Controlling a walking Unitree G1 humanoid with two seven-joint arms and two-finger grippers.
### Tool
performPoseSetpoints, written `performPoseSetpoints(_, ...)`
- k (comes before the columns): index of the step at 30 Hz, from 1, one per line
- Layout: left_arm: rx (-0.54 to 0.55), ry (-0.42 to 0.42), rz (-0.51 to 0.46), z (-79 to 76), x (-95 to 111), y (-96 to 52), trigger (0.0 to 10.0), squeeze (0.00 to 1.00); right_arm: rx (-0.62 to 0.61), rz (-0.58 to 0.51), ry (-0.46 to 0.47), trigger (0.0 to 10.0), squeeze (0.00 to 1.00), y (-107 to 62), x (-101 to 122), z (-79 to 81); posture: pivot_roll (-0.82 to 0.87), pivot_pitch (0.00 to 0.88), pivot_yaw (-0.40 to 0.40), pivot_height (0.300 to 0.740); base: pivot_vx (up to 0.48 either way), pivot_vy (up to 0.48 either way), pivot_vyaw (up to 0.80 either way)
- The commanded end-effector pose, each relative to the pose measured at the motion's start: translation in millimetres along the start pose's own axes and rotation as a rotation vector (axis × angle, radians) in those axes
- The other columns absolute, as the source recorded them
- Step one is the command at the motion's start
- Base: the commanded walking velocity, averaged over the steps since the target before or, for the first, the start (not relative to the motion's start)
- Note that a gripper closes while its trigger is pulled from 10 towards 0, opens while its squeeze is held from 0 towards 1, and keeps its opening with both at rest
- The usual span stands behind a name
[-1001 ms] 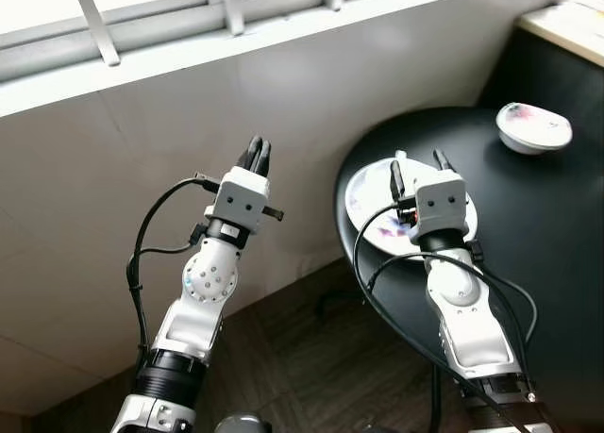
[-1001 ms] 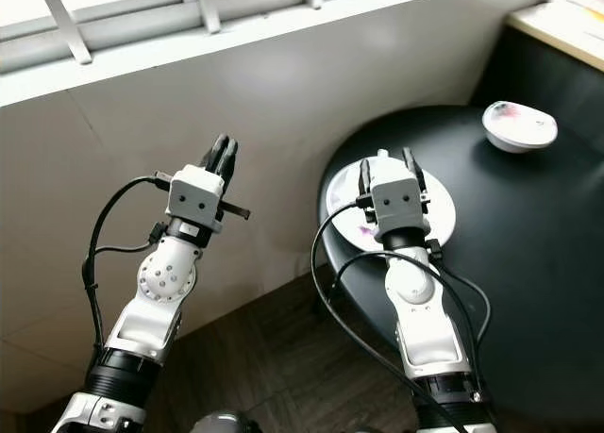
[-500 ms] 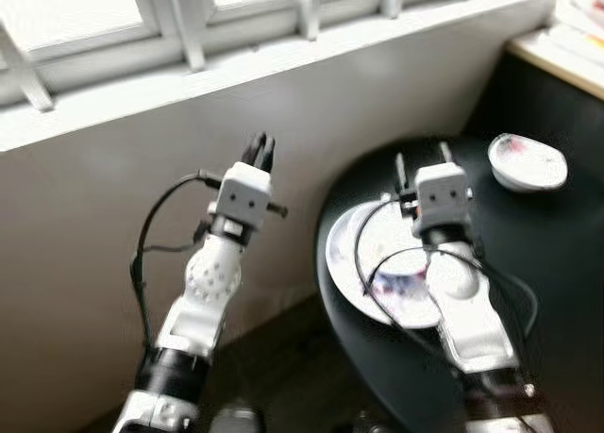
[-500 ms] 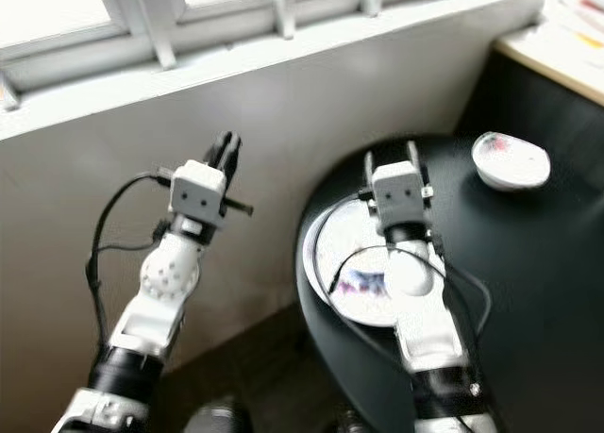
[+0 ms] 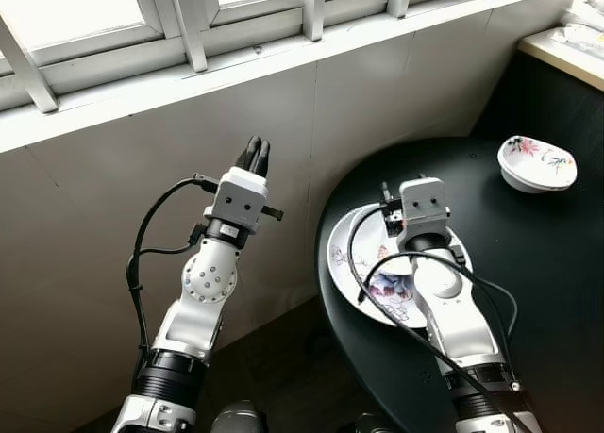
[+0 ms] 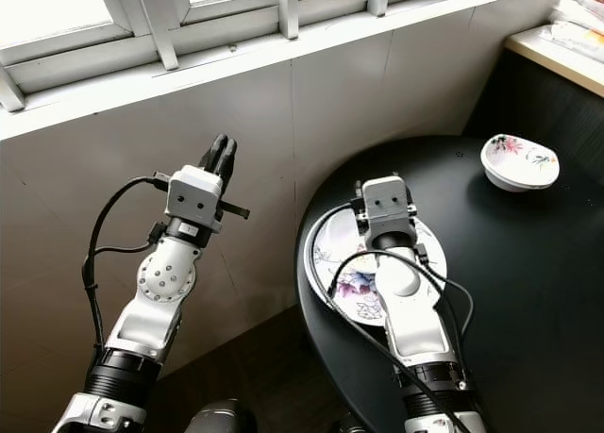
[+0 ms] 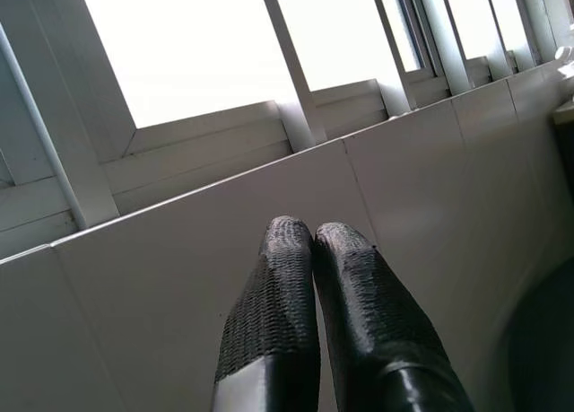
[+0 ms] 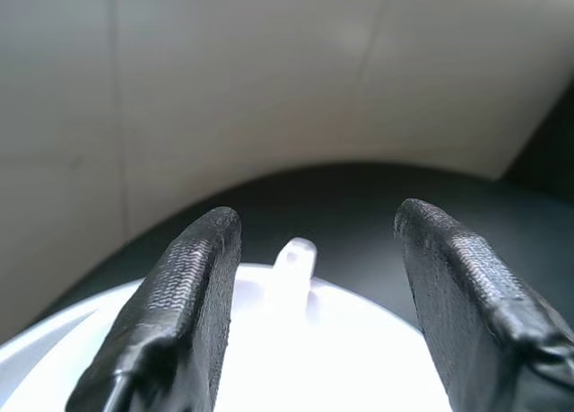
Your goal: Kitchen organization
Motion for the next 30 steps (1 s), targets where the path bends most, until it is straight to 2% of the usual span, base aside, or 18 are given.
performPoseSetpoints(1,-0.010,0.004,0.004,-2.4,-0.2,0.5,10.0,0.00,0.042,0.015,-0.006,10.0,0.00,4.8,1.5,4.4,0.14,0.000,-0.022,0.740,0.000,0.000,0.00)
performPoseSetpoints(5,-0.012,0.007,0.006,-2.9,-0.9,0.6,10.0,0.00,0.053,0.023,-0.003,10.0,0.00,6.8,1.7,6.1,0.14,0.000,-0.023,0.740,0.000,0.000,0.00)
performPoseSetpoints(7,-0.012,0.012,0.010,-2.5,-1.9,1.4,10.0,0.00,0.045,0.078,0.018,10.0,0.00,11.7,-5.2,4.6,0.15,0.000,-0.027,0.740,0.000,0.000,0.00)
performPoseSetpoints(10,-0.011,0.012,0.010,-2.1,-1.8,1.7,10.0,0.00,0.041,0.089,0.029,10.0,0.00,12.4,-6.7,3.9,0.15,0.000,-0.028,0.740,0.000,0.000,0.00)
performPoseSetpoints(17,-0.005,0.017,0.012,0.0,-2.4,1.4,10.0,0.00,-0.049,0.229,0.140,10.0,0.00,13.1,-27.5,-6.6,0.16,0.000,-0.031,0.740,0.000,0.000,0.00)
performPoseSetpoints(25,-0.012,0.015,0.015,-2.5,-3.0,1.0,10.0,0.00,-0.022,0.335,0.224,10.0,0.00,9.9,-43.5,1.5,0.15,0.000,-0.029,0.740,0.000,0.000,0.00)
performPoseSetpoints(30,-0.014,0.019,0.020,-2.9,-4.1,0.6,10.0,0.00,-0.013,0.362,0.230,10.0,0.00,9.5,-46.9,4.6,0.15,0.000,-0.031,0.740,0.000,0.000,0.00)
Point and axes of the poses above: a point about 5 cm out from each wrist's last joint towards the gripper, its own y axis pointing out of the wrist towards the gripper, its own x axis along the axis of the wrist's last joint, z = x × y, the point moved 4 cm from there along y, pointing out of the wrist towards the gripper, and after that the axes turned 9 degrees about y, right-handed, at the moved point
